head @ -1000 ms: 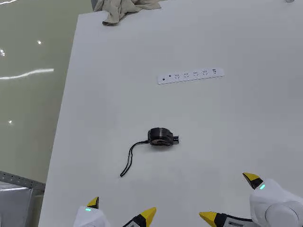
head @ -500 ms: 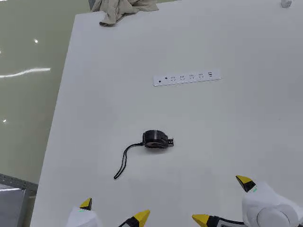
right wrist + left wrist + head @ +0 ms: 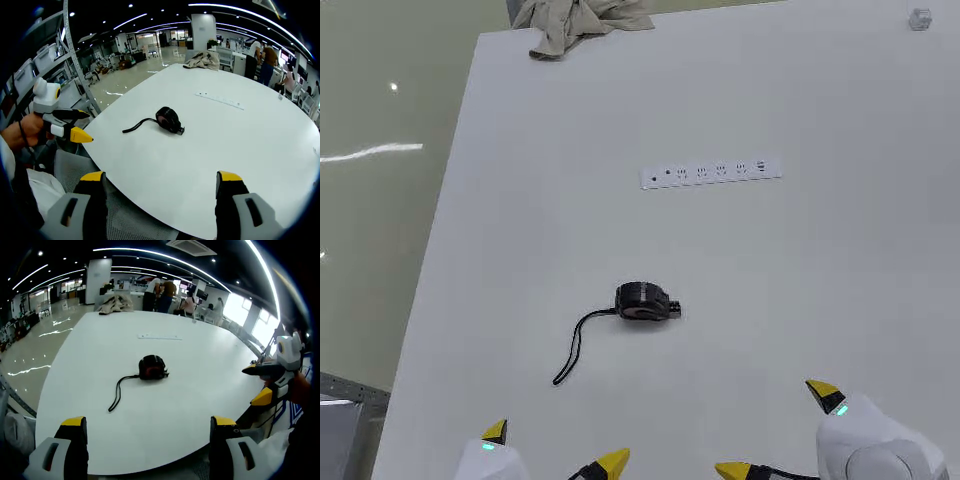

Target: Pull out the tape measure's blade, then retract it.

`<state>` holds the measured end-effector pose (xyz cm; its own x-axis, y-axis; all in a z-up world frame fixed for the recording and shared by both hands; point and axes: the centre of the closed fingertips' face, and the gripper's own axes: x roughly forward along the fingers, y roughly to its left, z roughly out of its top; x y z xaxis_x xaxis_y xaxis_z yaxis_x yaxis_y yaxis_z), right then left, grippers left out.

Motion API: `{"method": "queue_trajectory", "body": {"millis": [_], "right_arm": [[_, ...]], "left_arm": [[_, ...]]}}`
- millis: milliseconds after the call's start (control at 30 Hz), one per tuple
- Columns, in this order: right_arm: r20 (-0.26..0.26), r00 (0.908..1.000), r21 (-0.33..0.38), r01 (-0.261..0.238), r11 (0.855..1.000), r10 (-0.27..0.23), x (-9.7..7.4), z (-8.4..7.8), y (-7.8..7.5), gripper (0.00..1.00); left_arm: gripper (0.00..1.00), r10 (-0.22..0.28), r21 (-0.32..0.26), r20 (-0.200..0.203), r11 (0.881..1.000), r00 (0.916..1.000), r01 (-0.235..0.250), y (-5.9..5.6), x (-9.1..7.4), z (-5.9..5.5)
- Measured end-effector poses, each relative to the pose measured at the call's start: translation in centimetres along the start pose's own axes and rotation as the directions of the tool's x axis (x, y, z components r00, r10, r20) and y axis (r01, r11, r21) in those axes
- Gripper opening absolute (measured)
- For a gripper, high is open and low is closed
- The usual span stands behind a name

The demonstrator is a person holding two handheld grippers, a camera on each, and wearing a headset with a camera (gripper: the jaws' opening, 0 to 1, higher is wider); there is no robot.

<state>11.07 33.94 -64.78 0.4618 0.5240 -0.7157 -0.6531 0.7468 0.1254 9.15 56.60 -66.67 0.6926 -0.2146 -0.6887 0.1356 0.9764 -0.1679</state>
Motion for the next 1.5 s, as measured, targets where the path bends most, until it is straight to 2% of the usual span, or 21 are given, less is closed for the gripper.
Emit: {"method": "queue_trajectory", "body": {"millis": [600,1200,1500], "right_arm": [[-0.012,0.9999,-0.029,0.0,1.0,0.0,1.3,0.3,-1.2,0.93],[-0.019,0.9997,-0.051,-0.014,0.999,0.013,2.8,0.1,-1.8,0.92],[-0.019,0.9998,-0.072,-0.013,0.997,0.011,3.4,0.7,-2.5,0.91]], "left_arm": [[1.0,0.001,0.017,-0.006,1.0,1.0,-0.001,0.1,1.4,0.5],[1.0,-0.018,0.043,-0.014,0.999,0.9997,0.018,-0.1,3.4,0.8],[1.0,-0.026,0.061,-0.013,0.998,0.9996,0.026,-0.3,4.3,1.5]]}}
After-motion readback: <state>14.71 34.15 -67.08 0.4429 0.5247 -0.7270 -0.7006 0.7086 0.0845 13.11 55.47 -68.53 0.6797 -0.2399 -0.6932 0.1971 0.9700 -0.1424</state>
